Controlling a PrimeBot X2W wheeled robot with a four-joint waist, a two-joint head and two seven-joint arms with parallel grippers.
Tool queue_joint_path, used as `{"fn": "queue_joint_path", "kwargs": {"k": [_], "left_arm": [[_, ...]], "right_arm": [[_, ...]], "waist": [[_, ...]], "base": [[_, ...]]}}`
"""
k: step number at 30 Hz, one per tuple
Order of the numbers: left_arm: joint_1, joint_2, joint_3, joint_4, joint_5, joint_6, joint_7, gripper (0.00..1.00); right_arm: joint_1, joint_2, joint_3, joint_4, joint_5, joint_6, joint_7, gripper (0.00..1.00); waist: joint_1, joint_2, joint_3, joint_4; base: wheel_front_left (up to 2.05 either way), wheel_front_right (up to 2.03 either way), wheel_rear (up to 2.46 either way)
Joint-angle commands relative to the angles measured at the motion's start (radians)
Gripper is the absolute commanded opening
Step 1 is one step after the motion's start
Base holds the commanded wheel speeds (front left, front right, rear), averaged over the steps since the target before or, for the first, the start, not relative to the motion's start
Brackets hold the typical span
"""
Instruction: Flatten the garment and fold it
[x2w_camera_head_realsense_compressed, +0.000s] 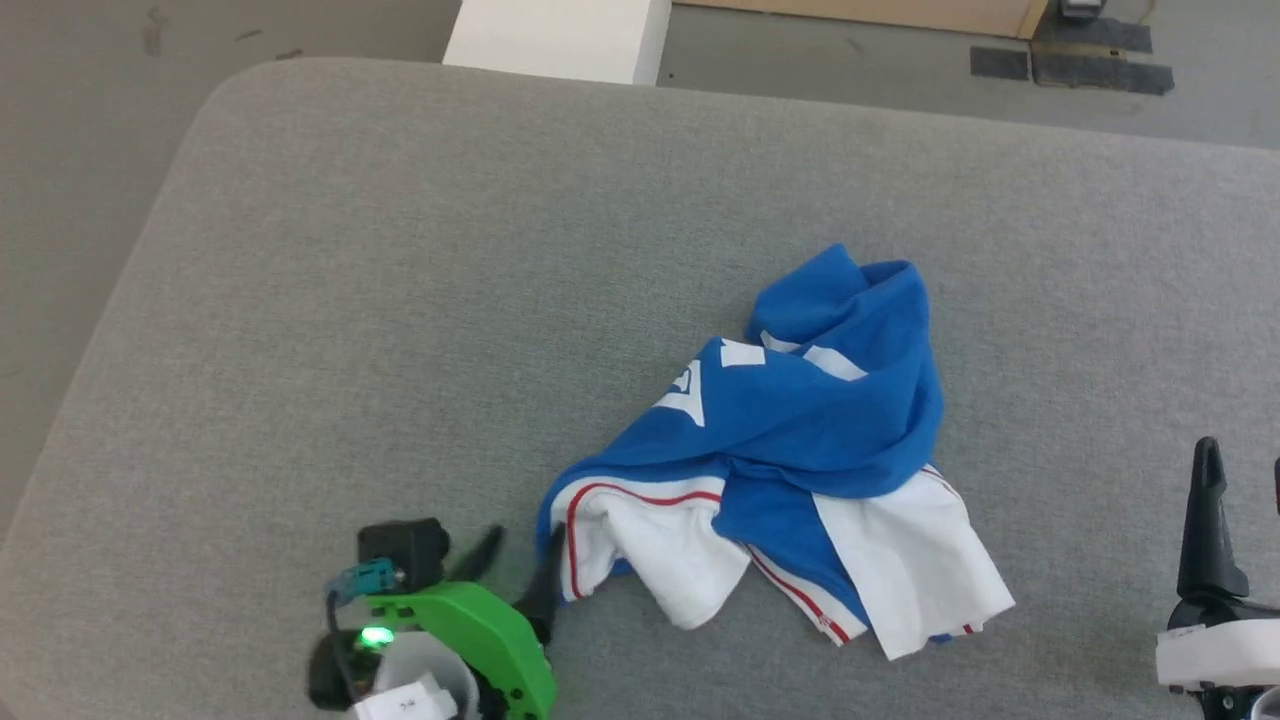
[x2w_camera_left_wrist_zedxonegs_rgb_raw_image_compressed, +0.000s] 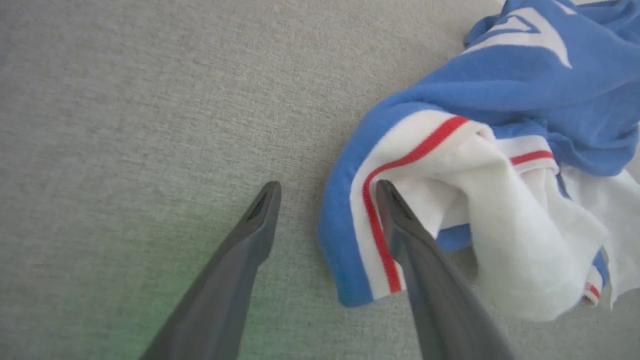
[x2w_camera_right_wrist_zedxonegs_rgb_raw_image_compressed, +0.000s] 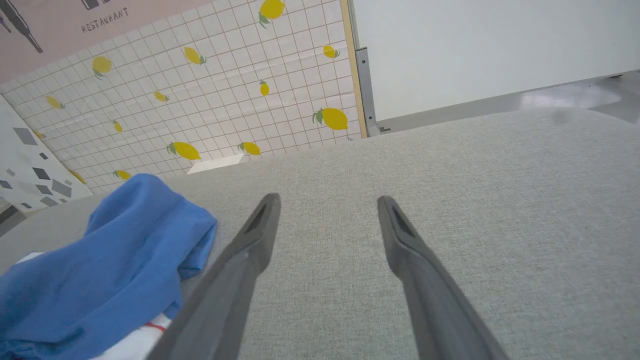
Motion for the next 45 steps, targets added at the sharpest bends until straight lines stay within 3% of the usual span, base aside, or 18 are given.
{"fn": "queue_joint_path", "kwargs": {"k": [1,9,14,20,32,33,34,35,45], "left_arm": [[0.007,0.032,0.0,-0.029,0.034,0.014,-0.011,1.0],[-0.035,0.124,-0.122,-0.315,0.204,0.047,0.126,1.0],[-0.086,0.09,-0.256,-0.37,0.282,0.027,0.231,1.0],[-0.112,0.049,-0.344,-0.28,0.318,0.005,0.278,1.0],[-0.18,0.023,-0.363,-0.04,0.387,0.03,0.248,1.0],[-0.182,0.018,-0.363,-0.025,0.384,0.029,0.239,0.91],[-0.183,0.013,-0.361,-0.016,0.379,0.027,0.231,0.41],[-0.183,0.007,-0.357,-0.007,0.374,0.028,0.217,0.0],[-0.151,-0.025,-0.297,-0.059,0.26,0.003,0.138,0.0]], "right_arm": [[0.013,0.0,0.003,-0.004,-0.001,-0.001,0.005,1.0],[0.015,0.0,0.013,0.001,0.007,-0.001,0.003,1.0],[0.0,0.0,0.023,0.004,0.012,-0.001,-0.002,1.0],[-0.015,0.0,0.026,0.013,0.018,-0.001,-0.011,1.0],[-0.045,0.0,0.018,0.022,0.013,-0.001,-0.014,1.0],[-0.046,0.0,0.018,0.023,0.012,-0.001,-0.014,1.0],[-0.048,0.0,0.018,0.022,0.012,-0.001,-0.013,1.0],[-0.048,0.0,0.017,0.023,0.011,-0.001,-0.013,1.0],[-0.036,0.0,0.01,0.023,0.009,-0.001,-0.007,1.0]], "waist": [[0.0,0.0,-0.011,0.009],[0.0,0.0,-0.015,0.022],[0.0,0.0,0.006,0.013],[0.0,0.0,0.036,-0.005],[0.0,0.0,0.071,-0.011],[0.0,0.0,0.07,-0.01],[0.0,0.0,0.069,-0.01],[0.0,0.0,0.067,-0.008],[0.0,0.0,0.027,0.014]], "base": [[0.0,0.0,0.0],[0.0,0.0,0.0],[0.0,0.0,0.0],[0.0,0.0,0.0],[0.0,0.0,0.0],[0.0,0.0,0.0],[0.0,0.0,0.0],[0.0,0.0,0.0],[0.0,0.0,0.0]]}}
